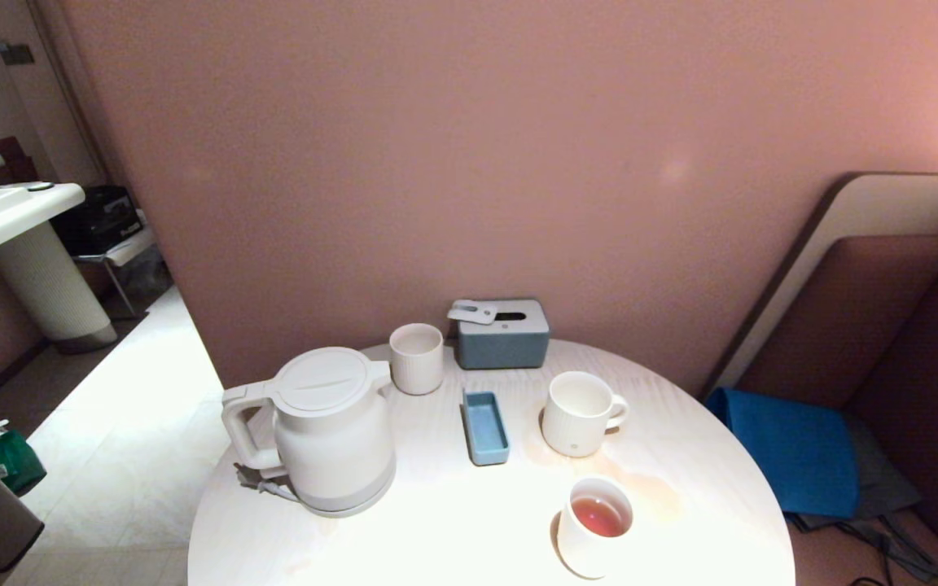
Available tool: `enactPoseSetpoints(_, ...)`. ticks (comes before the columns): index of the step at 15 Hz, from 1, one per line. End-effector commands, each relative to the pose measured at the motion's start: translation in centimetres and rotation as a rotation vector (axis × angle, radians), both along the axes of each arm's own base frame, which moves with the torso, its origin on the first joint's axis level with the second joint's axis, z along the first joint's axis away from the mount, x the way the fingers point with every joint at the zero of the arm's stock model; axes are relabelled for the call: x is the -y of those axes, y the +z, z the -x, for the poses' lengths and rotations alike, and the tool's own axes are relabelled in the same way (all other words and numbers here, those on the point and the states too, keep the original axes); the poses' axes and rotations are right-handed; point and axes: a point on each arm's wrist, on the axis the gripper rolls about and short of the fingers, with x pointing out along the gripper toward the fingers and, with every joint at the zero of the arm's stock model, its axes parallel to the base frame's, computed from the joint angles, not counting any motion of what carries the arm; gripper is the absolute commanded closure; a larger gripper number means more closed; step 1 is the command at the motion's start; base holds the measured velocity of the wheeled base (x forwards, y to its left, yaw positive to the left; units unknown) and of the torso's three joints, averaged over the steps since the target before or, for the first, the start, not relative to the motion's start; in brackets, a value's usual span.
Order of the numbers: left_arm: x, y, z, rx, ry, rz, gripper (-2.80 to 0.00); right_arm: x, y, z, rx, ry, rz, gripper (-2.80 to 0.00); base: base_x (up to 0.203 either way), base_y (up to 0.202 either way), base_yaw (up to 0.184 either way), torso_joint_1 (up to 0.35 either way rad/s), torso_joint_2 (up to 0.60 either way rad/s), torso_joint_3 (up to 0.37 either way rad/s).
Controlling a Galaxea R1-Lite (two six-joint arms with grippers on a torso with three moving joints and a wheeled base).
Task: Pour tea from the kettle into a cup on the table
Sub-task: Pick up the kettle
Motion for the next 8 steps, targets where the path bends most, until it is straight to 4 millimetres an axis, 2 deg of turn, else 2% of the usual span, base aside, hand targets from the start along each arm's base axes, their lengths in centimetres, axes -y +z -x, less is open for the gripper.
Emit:
enactPoseSetpoints(1, 0.00, 0.01, -0.01, 0.000, 0.000, 0.001, 0.00, 0.00, 0.00, -0.01, -0.002, 0.000, 0.000, 0.00, 0.000, 0.000, 0.000, 0.000, 0.00, 0.000)
enactPoseSetpoints(8, 0.00, 0.01, -0.01, 0.000, 0.000, 0.001, 0.00, 0.00, 0.00, -0.01, -0.002, 0.000, 0.002, 0.00, 0.000, 0.000, 0.000, 0.000, 0.00, 0.000)
